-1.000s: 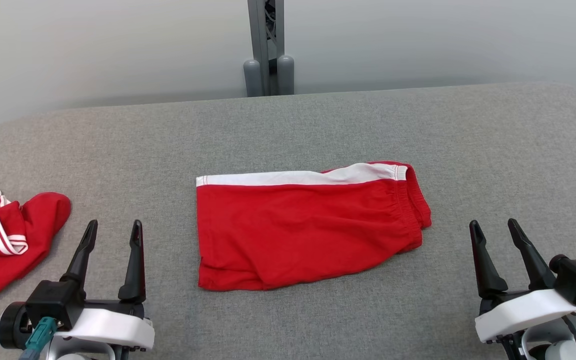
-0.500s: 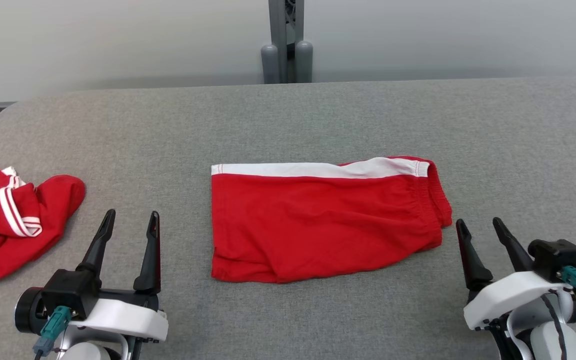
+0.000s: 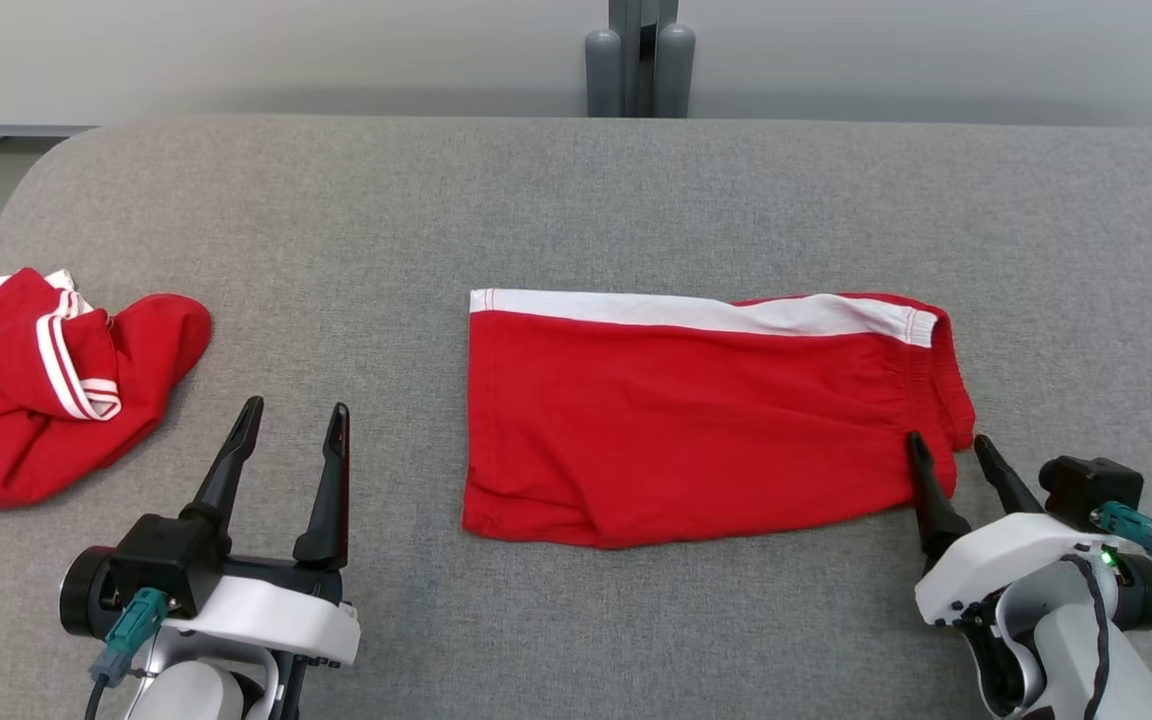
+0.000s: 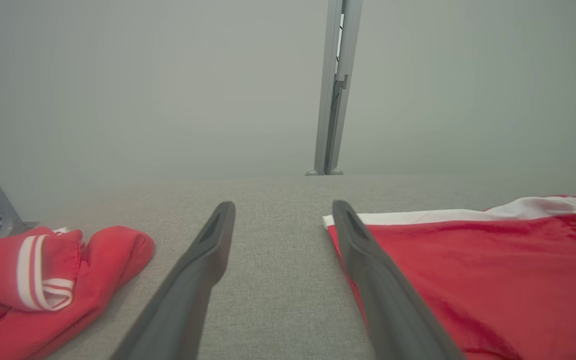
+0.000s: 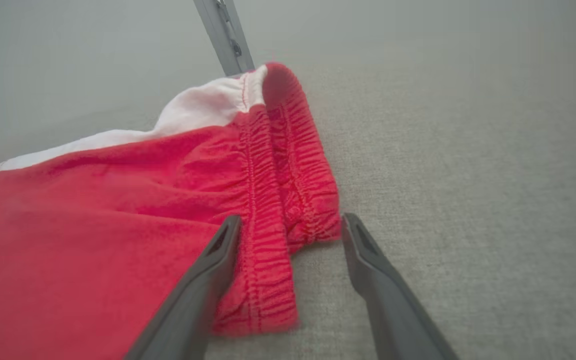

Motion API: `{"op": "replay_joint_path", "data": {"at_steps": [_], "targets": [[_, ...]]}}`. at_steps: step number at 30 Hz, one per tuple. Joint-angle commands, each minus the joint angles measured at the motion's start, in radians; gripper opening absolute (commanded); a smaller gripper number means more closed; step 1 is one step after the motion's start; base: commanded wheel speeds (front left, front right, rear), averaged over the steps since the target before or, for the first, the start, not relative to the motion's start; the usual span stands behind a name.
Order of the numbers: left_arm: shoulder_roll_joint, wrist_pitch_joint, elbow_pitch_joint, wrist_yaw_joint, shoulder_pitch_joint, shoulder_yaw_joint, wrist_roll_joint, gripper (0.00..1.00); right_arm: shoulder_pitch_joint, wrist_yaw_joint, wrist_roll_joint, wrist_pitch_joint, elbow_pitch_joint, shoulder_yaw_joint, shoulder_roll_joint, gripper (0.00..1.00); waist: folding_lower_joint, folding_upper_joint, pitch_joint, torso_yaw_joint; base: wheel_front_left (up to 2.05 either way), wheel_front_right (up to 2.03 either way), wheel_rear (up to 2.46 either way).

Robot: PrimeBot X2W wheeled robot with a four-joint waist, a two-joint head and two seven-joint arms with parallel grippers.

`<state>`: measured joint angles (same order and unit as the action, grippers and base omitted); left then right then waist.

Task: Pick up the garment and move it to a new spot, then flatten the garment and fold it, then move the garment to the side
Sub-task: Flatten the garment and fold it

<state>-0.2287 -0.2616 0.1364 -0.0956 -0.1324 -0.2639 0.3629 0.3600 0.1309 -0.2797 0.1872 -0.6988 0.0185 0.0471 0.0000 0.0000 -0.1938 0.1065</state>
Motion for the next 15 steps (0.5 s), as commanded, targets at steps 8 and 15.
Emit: {"op": "replay_joint_path", "data": {"at_steps": [8,15], "targets": [[0.002,-0.003,0.009,0.016,-0.032,0.006,-0.01,1.0,0.06,0.0,-0.111,0.05,-0.128,0.08,0.006,0.44,0.0,0.0,-0.021,-0.02,0.0,0.0,0.0],[0.006,-0.003,0.012,0.023,-0.038,0.014,-0.012,1.0,0.065,-0.001,-0.182,0.076,-0.148,0.125,0.008,0.0,0.0,0.0,-0.027,-0.037,0.0,0.0,0.0]]}}
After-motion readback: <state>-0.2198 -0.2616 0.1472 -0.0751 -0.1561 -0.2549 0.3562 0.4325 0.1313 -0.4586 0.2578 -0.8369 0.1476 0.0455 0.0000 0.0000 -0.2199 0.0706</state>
